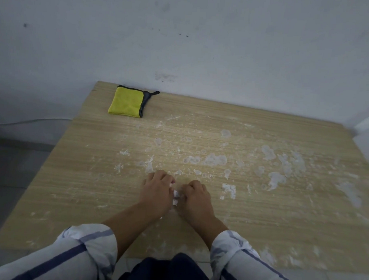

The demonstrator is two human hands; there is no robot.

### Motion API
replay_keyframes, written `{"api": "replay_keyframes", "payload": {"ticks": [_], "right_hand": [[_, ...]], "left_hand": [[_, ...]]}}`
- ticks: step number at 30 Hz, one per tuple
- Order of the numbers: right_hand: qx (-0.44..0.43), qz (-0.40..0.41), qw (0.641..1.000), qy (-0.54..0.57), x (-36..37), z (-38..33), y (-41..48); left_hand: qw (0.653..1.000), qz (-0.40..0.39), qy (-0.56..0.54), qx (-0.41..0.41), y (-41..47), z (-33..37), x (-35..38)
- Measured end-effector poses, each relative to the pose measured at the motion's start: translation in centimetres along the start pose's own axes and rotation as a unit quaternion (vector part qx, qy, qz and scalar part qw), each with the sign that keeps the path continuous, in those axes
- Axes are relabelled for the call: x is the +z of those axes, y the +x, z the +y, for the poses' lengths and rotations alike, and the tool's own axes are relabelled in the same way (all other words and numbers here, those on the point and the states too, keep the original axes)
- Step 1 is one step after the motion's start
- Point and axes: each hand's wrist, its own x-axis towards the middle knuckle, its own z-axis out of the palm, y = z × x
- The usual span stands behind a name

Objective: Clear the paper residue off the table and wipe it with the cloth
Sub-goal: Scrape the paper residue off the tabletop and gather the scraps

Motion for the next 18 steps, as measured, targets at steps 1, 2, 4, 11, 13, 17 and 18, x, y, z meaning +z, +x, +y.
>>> {"api": "replay_keyframes", "payload": {"ticks": [1,2,4,11,13,17,18], "right_hand": [[0.02,-0.002,1.0,-0.017,-0.6,0.5,-0.1],[0.028,0.009,0.999,-0.032,-0.9,1.2,-0.2],[0.038,0.013,0.998,-0.051,-1.5,2.9,-0.2],[0.093,0.0,0.995,-0.044,-4.2,9.6,-0.7],[0.097,-0.007,0.994,-0.04,-5.0,11.8,-0.7],[0.104,0.004,0.994,-0.041,-6.6,16.0,-0.6],[0.106,0.007,0.994,-0.04,-7.0,16.8,-0.5]], "left_hand": [[1.0,-0.018,0.011,0.015,0.2,0.7,0.2],[0.998,-0.04,0.023,0.031,0.3,1.4,0.4],[0.992,-0.087,0.06,0.073,0.8,3.0,0.9],[0.972,-0.158,0.119,0.128,3.1,8.7,5.1],[0.972,-0.166,0.113,0.12,3.9,10.3,6.7],[0.981,-0.14,0.1,0.089,5.8,13.1,9.7],[0.983,-0.137,0.097,0.074,6.3,13.6,10.3]]}}
